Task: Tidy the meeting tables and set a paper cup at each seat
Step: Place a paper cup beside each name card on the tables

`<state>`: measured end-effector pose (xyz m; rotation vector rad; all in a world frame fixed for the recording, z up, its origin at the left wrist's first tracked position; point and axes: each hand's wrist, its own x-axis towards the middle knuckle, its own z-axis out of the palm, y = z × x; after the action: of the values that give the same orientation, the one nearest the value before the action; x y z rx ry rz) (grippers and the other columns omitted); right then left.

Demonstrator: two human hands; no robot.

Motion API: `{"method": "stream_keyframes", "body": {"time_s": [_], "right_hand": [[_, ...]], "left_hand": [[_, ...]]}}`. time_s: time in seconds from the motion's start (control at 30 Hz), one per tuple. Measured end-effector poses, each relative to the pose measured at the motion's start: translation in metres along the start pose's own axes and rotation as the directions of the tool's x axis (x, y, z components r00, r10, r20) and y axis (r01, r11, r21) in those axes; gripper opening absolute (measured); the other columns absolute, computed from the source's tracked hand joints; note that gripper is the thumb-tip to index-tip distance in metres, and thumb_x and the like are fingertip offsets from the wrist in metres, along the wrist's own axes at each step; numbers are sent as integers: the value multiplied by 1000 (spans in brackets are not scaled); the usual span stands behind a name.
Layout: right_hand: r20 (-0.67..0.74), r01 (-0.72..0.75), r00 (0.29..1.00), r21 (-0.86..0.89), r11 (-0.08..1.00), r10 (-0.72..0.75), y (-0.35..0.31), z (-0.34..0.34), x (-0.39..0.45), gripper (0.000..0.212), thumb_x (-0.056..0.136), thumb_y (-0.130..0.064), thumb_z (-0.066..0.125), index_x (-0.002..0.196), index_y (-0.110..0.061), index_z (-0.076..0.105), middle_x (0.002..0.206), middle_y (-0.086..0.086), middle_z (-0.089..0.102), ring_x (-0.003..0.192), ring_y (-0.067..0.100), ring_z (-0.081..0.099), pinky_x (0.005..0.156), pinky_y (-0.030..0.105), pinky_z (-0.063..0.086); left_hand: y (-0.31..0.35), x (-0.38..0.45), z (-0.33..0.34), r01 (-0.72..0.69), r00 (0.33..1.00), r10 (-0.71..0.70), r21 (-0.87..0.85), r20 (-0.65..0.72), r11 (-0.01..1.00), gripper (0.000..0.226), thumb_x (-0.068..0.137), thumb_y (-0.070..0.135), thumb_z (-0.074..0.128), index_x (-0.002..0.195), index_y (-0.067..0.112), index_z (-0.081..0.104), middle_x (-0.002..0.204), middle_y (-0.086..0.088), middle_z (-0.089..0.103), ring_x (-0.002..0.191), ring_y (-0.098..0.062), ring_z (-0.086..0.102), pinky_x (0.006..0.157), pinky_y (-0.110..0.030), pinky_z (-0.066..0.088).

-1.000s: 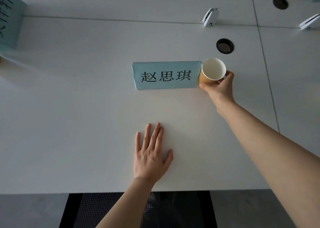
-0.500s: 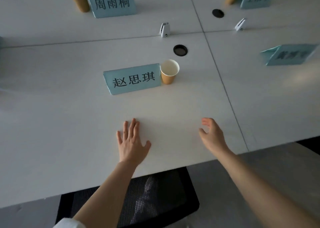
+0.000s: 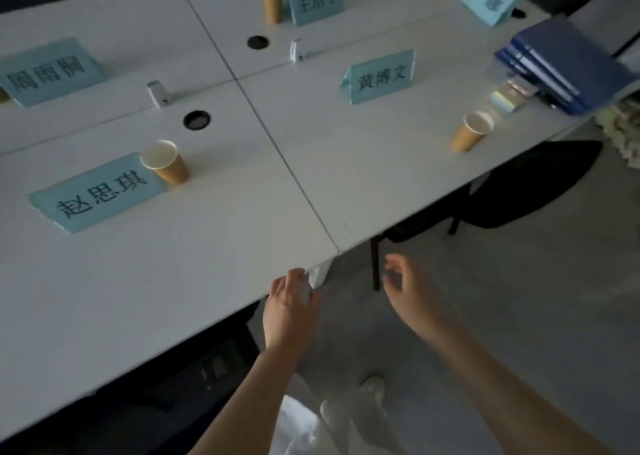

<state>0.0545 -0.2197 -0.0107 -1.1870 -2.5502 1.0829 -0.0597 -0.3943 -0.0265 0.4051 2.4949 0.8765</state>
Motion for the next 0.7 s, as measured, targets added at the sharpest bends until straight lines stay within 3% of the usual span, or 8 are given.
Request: {"method": "stream_keyframes", "body": {"time_s": [0.07, 0.2, 0.37, 0.5, 0.7], "right_hand": [[-8, -17, 1000, 8, 1000, 17, 30, -32, -8, 35, 90, -10, 60, 124, -8, 55, 116, 6, 63, 112, 21, 57, 91, 21, 37], [-42, -47, 998, 40, 998, 49, 78, -87, -10, 35, 90, -13, 60, 124, -12, 54, 116, 2, 63, 111, 18, 59, 92, 25, 40], [-113, -64, 990, 130, 989, 79, 112, -138, 18, 35, 88, -6, 61, 122, -6, 54, 108, 7, 65, 106, 25, 61, 93, 36, 46], [-144, -43, 987, 206, 978, 74, 127, -168, 60, 34, 88, -7, 61, 122, -7, 54, 102, -1, 60, 102, 22, 62, 92, 48, 50], [-90, -9, 995, 245, 969, 32, 129, -205, 141, 37, 91, -12, 59, 127, -12, 49, 108, -6, 57, 106, 9, 55, 93, 32, 48]], "left_hand": [[31, -17, 33, -2, 1000, 2, -23, -19, 1000, 34, 83, 24, 62, 117, 24, 58, 112, -3, 59, 104, -27, 58, 77, -34, 49], [84, -41, 88, -80, 997, 80, -17, -7, 997, 30, 86, 22, 60, 116, 19, 59, 105, -2, 63, 104, -25, 57, 78, -39, 52], [137, -33, 125, -113, 994, 113, 6, 4, 994, 26, 89, 19, 58, 115, 15, 59, 106, -3, 61, 107, -25, 56, 77, -36, 50], [169, 3, 143, -147, 989, 147, 27, -20, 989, 29, 90, 18, 57, 119, 16, 57, 110, -3, 61, 109, -25, 54, 74, -36, 49], [214, 80, 170, -155, 984, 155, 6, -84, 988, 32, 89, 17, 57, 121, 17, 55, 114, -1, 64, 111, -22, 53, 78, -38, 50]]}}
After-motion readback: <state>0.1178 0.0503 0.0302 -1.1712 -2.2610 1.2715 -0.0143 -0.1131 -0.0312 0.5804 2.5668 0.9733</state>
